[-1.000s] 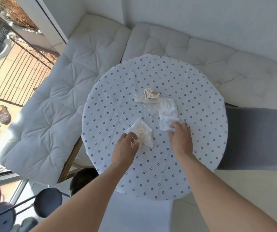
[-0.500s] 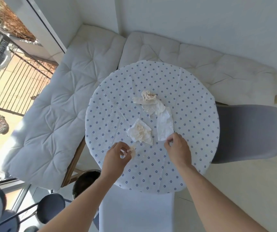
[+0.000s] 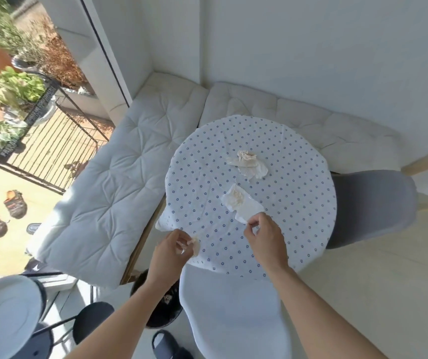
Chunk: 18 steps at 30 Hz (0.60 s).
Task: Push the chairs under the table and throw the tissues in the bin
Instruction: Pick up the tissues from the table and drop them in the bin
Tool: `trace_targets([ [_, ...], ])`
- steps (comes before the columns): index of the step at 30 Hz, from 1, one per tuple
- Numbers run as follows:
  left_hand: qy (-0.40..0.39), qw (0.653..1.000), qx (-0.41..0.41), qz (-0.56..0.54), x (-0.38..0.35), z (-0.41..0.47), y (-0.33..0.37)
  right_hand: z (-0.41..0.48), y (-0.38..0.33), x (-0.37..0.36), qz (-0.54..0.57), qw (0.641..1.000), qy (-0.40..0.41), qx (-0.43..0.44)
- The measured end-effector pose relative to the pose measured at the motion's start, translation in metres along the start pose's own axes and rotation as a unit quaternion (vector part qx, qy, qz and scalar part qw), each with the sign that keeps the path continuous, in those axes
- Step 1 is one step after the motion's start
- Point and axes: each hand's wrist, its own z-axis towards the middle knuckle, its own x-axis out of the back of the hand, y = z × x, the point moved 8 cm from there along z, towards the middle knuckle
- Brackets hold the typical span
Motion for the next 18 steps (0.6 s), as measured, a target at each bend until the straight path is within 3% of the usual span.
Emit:
trace_targets([
  [10, 0.046, 0.996, 0.081, -0.004, 0.081, -0.095, -0.141, -0.124, -0.099, -0.131, -0.022, 0.993, -0.099, 0.057],
  [18, 0.072, 0.975, 0.201, -0.065, 0.093, -0.156, -0.261, -0.196, -0.118, -0.257, -0.047, 0.971, -0.226, 0.07],
])
